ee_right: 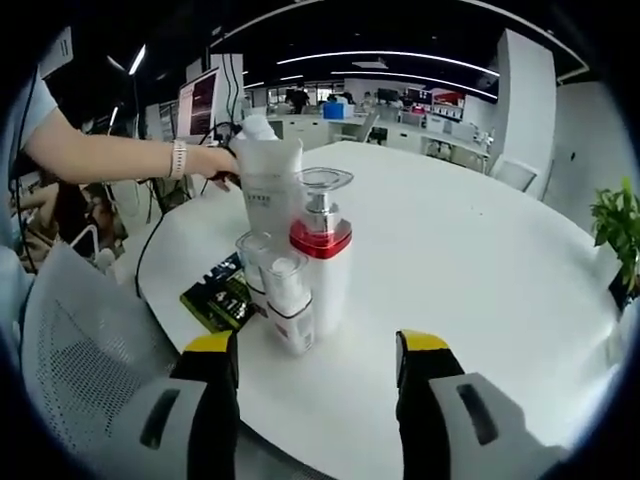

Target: Arrange the skincare products in the storage area until every visible bottle or jar stands upright without overlapping.

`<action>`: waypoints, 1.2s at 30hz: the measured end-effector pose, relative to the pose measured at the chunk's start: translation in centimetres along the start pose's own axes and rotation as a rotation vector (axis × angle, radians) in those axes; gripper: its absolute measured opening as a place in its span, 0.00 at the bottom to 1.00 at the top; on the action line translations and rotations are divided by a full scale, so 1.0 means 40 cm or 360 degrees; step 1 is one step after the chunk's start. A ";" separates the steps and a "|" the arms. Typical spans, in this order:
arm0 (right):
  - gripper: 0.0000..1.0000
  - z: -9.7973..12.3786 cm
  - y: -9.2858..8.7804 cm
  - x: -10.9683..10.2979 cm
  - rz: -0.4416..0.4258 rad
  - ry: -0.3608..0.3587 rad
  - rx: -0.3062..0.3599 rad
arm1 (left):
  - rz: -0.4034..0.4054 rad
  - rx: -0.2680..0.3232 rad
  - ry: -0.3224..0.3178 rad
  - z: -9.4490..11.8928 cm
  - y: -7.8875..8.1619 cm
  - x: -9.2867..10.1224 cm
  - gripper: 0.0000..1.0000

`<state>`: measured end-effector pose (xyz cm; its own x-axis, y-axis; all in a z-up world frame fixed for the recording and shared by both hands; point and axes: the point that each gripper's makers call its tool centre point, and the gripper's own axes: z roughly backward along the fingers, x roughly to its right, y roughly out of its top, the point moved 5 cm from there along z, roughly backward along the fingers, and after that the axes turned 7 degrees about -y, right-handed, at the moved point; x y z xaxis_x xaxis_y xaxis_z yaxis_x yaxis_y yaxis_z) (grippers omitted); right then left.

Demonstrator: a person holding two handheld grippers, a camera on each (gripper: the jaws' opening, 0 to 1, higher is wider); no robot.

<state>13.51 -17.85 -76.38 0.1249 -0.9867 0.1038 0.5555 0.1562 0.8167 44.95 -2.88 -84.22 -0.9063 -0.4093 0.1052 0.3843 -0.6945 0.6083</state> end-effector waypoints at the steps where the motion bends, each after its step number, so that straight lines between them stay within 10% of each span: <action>1: 0.64 0.000 0.000 -0.001 0.0000 0.0001 0.0002 | -0.0001 -0.0002 -0.0001 -0.001 0.000 0.001 0.56; 11: 0.64 0.008 -0.006 -0.003 -0.0013 -0.0008 0.0001 | -0.0042 -0.0007 -0.0036 -0.015 0.011 0.005 0.37; 36: 0.72 0.054 0.024 -0.012 -0.0008 -0.0022 0.0108 | -0.0202 -0.0111 -0.0129 0.096 -0.061 0.059 0.36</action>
<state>12.20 -17.33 -74.41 0.1108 -0.9881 0.1068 0.4992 0.1483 0.8537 41.21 0.13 -82.42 -0.9584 -0.2688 0.0956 0.2746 -0.7783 0.5647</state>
